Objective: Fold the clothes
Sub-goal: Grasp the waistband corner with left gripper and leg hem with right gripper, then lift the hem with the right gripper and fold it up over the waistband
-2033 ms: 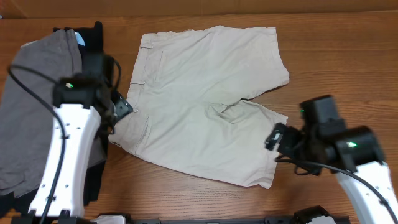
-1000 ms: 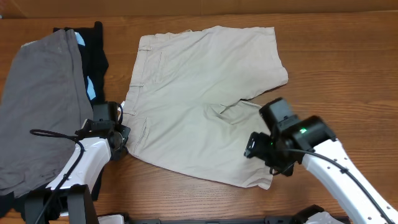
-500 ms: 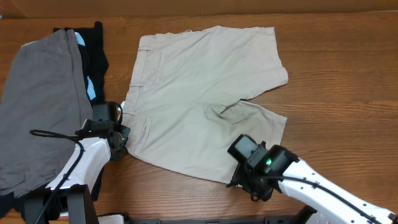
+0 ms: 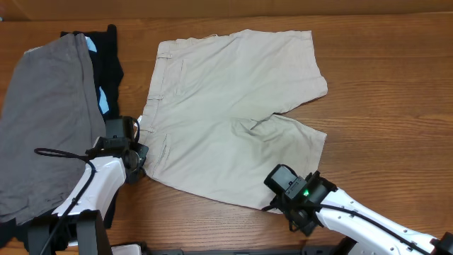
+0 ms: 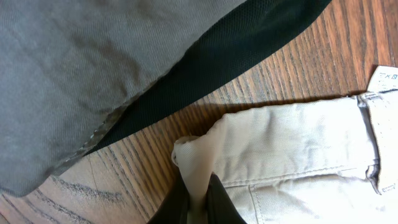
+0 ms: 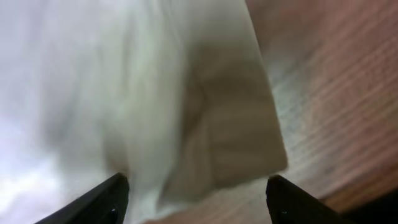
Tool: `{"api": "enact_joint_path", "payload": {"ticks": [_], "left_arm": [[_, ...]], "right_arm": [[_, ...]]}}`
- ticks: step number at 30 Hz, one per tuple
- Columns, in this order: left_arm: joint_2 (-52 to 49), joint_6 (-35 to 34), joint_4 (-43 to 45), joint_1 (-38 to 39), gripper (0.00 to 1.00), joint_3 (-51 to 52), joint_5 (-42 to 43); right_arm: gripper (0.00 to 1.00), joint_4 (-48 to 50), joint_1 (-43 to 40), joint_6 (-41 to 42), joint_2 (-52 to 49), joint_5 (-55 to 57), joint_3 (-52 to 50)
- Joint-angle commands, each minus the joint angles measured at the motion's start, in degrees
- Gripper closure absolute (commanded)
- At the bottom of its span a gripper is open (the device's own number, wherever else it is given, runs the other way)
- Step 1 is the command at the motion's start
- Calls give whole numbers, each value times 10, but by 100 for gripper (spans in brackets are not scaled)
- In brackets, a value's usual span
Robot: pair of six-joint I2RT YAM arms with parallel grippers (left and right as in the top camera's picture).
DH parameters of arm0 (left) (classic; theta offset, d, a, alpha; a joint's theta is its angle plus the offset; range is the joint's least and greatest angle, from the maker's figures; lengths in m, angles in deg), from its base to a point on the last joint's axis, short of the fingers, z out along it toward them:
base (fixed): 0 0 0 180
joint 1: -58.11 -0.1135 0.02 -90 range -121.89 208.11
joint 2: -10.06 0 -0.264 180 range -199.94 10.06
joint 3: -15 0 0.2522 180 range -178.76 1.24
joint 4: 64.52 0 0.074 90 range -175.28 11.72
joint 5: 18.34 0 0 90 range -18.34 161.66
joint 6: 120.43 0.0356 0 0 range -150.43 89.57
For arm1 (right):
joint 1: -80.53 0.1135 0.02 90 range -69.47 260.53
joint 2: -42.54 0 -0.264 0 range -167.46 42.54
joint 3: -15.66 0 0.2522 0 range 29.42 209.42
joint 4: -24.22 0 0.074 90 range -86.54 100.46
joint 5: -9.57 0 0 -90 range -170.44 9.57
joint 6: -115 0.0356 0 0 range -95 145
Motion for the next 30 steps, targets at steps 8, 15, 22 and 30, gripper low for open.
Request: {"api": "enact_joint_path", "payload": {"ticks": [8, 15, 22, 30], "left_arm": [[-3, 0, -25, -2, 96, 9, 23], [-3, 2, -81, -2, 96, 9, 101], [-1, 157, -91, -3, 96, -14, 128], [5, 273, -247, -3, 96, -193, 109]], "right_arm": [[77, 26, -12, 13, 2, 40, -22], [96, 10, -16, 12, 9, 39, -17], [96, -31, -58, -43, 88, 83, 40], [96, -131, -154, -168, 202, 129, 162]]}}
